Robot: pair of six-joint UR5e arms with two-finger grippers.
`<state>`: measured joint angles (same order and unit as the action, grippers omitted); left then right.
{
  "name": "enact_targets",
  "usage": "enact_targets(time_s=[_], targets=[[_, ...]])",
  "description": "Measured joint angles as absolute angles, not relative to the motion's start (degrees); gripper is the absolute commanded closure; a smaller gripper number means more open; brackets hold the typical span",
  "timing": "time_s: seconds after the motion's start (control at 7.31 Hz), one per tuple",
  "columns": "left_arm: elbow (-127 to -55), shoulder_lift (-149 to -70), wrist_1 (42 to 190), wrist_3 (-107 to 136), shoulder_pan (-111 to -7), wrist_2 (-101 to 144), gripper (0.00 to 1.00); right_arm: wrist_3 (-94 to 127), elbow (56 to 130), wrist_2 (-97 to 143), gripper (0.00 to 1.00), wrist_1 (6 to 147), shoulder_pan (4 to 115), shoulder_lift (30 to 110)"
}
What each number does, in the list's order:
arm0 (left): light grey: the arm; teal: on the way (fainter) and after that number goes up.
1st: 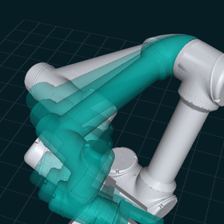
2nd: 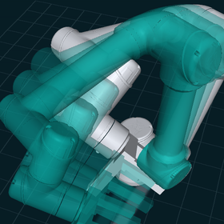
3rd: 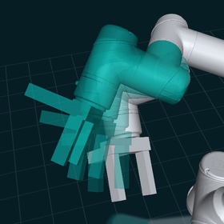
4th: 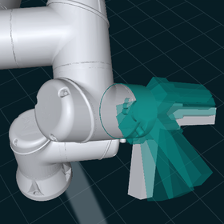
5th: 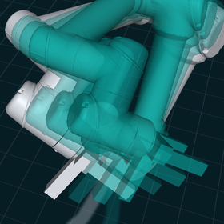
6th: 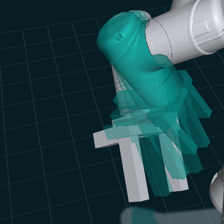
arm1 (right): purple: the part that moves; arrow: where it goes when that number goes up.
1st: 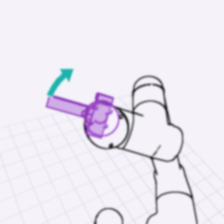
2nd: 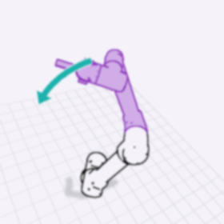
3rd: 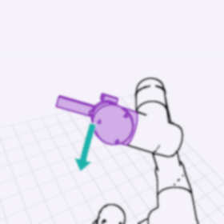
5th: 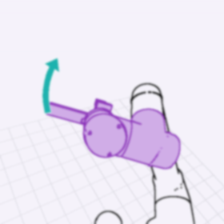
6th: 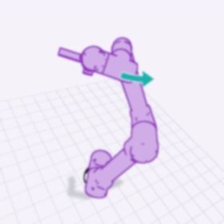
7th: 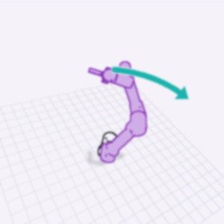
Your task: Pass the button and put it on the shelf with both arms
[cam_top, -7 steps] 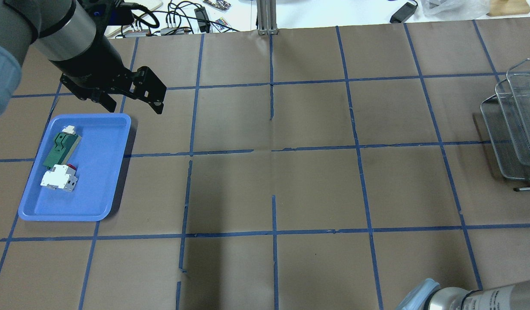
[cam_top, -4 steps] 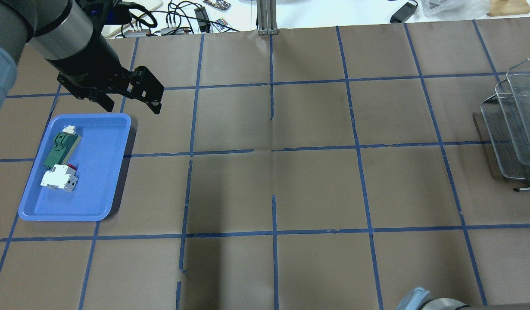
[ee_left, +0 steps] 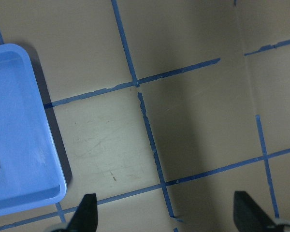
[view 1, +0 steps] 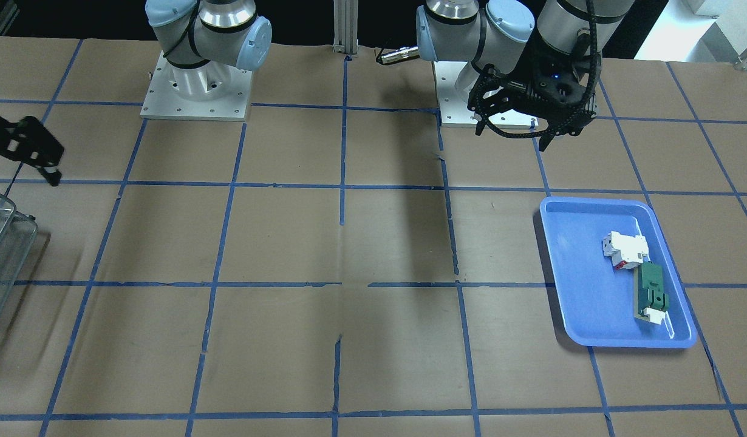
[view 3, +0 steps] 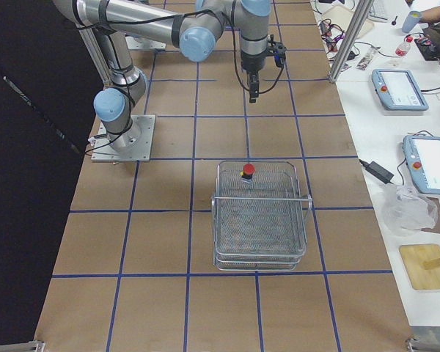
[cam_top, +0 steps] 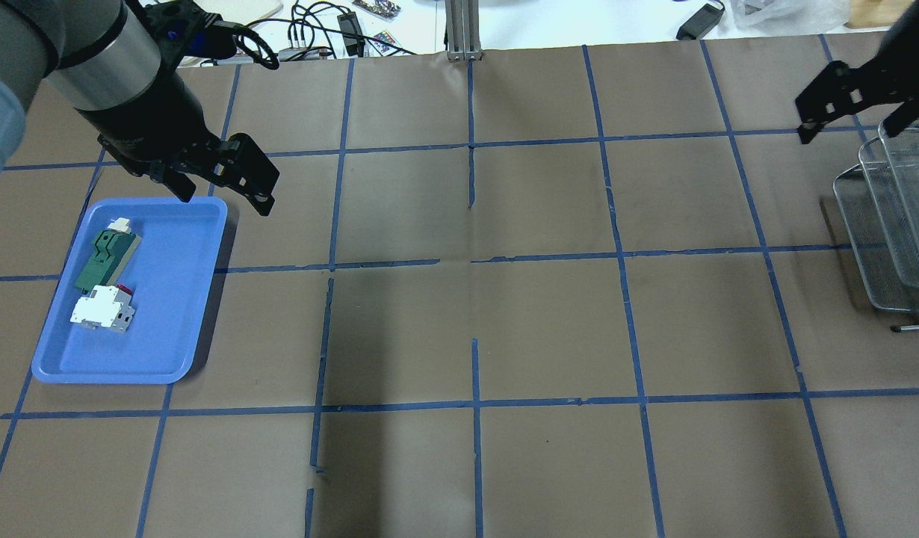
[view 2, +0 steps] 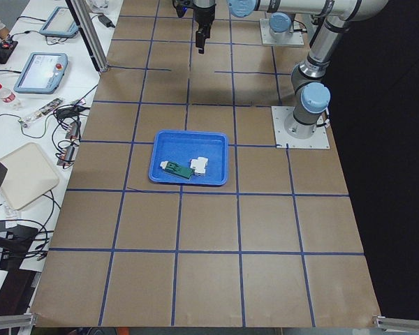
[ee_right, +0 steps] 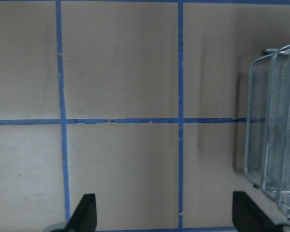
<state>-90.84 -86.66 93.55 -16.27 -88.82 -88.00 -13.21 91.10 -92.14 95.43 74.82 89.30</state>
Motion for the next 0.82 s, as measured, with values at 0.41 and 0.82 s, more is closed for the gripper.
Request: enact_targets(time_s=[0.41,0.82], targets=[[-91.2,-86.7,93.9,-15.5,-89.0,-86.2,0.0,14.0,95.2,-95.4,0.0,93.3,90.4,91.1],[-91.1,-86.7,94.8,-11.1,-89.0,-80.3,0.0,13.1,96.8,-94.2,0.0,87.4,95.3,93.7]])
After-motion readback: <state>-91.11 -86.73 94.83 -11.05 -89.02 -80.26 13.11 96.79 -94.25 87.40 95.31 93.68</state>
